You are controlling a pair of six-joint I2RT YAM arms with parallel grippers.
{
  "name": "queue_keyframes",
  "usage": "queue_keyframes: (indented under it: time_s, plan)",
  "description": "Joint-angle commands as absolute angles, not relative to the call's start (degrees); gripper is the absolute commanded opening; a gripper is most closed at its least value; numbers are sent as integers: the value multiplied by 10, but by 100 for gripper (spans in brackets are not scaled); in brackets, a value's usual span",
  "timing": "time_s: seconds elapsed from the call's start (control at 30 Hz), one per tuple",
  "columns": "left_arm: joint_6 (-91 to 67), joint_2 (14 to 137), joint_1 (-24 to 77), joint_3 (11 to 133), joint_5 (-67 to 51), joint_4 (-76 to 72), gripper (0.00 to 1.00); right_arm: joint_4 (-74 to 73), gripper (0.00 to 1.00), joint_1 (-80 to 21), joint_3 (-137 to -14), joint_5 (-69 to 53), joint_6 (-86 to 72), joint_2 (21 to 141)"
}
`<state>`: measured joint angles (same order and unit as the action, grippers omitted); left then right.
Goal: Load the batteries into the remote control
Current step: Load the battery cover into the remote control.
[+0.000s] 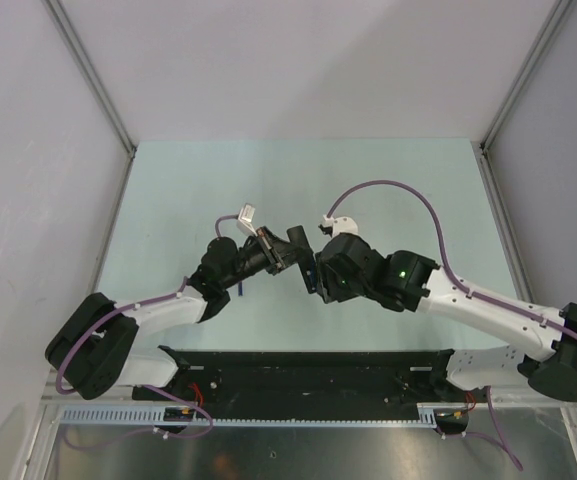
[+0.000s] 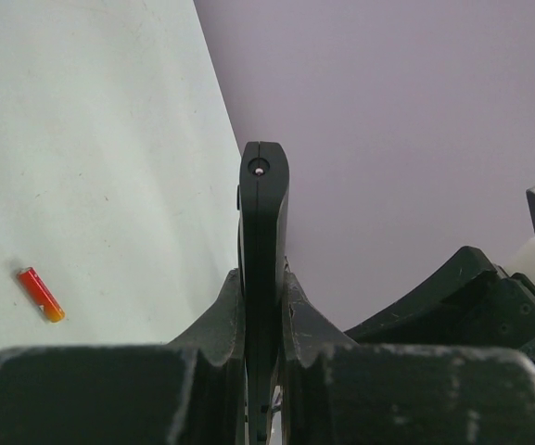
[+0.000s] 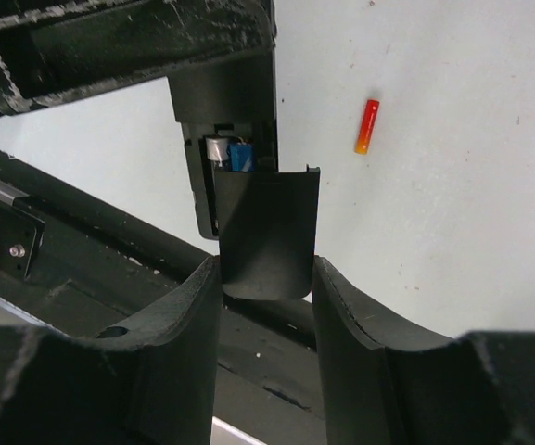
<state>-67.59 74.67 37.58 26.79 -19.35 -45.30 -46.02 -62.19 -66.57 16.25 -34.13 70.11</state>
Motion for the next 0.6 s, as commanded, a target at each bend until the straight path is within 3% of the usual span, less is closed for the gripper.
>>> queue_keyframes:
  time_s: [0.0, 0.57]
  plan:
    - [-687, 744, 381, 273, -193, -483, 0, -439, 14, -627, -699, 170, -330, 717]
    - [-731, 760, 385, 271, -207, -503, 0, -438, 14, -626, -712, 170, -329, 740]
